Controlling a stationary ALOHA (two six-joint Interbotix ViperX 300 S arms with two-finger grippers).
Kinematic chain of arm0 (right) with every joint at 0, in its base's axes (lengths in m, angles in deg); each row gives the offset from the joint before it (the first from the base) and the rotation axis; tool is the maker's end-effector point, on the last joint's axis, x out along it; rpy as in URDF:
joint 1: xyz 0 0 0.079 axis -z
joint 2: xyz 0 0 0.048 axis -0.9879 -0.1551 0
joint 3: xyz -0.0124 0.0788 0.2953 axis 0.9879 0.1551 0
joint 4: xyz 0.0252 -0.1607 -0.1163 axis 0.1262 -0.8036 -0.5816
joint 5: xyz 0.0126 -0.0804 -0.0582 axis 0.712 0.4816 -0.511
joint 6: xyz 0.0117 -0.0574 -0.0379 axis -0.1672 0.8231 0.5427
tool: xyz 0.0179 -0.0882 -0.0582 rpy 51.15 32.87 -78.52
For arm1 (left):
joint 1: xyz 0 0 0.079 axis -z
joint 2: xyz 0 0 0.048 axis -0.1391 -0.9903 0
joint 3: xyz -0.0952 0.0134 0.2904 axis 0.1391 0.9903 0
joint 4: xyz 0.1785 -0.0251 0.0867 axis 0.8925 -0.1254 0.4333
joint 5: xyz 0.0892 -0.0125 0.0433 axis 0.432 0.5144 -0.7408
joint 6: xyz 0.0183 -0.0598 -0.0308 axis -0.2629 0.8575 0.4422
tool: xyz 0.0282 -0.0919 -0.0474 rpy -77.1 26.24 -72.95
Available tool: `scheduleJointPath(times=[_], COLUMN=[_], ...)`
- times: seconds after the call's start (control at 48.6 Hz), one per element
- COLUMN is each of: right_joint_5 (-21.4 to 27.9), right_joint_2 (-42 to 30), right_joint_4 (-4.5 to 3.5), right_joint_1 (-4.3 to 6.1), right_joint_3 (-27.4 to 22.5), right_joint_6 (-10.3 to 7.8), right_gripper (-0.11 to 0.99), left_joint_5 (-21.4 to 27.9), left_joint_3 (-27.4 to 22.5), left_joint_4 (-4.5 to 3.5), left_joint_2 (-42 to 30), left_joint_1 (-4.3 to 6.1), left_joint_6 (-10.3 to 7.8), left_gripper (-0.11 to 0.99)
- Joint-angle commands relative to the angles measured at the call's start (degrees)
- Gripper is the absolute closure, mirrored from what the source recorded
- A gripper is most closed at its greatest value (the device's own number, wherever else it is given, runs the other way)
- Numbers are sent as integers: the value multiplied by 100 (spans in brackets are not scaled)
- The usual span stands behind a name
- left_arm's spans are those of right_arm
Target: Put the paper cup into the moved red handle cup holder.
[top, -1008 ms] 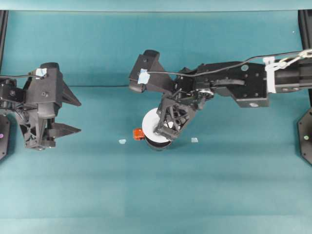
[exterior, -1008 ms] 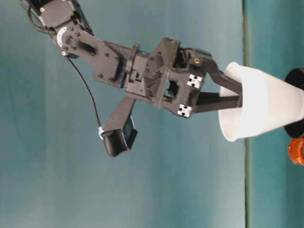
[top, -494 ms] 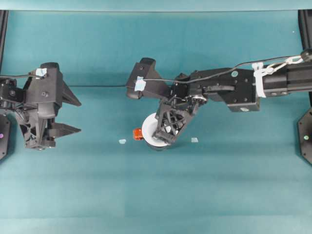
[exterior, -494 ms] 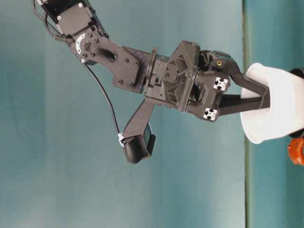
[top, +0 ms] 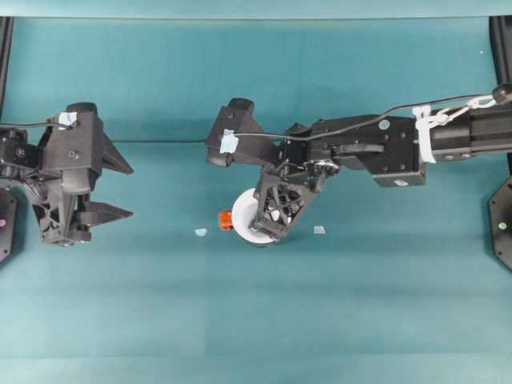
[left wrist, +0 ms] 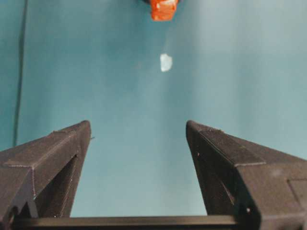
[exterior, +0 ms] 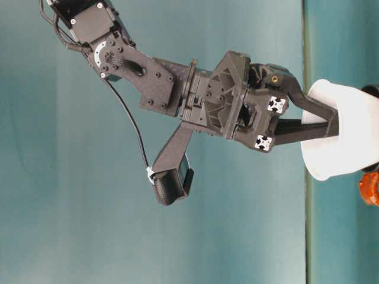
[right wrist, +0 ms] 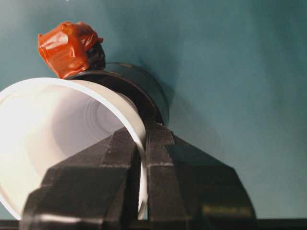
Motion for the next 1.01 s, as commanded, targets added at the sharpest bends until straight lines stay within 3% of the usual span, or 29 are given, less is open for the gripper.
scheduleJointPath(times=[0.0,0.206,0.329,0.411,0.617,0.987], right_joint_5=[-26,53,97,88,88,88], right_joint_2=[35,35,44,53,62,62], right_joint_4=[26,70,97,105,97,97], right_joint_1=[-26,-26,-35,-62,-123,-149], right_joint_3=[-62,-70,-88,-132,-255,-352], right_joint_6=[0,0,0,0,0,0], right_gripper=[97,93,80,63,5,8], left_joint_5=[-35,-35,-35,-35,-35,-35], left_joint_3=[-141,-149,-149,-149,-149,-149], left_joint_4=[9,18,9,9,9,9], left_joint_2=[9,18,9,9,9,9], left_joint_1=[18,18,18,18,26,26], left_joint_6=[0,0,0,0,0,0], left_gripper=[5,5,5,5,5,5])
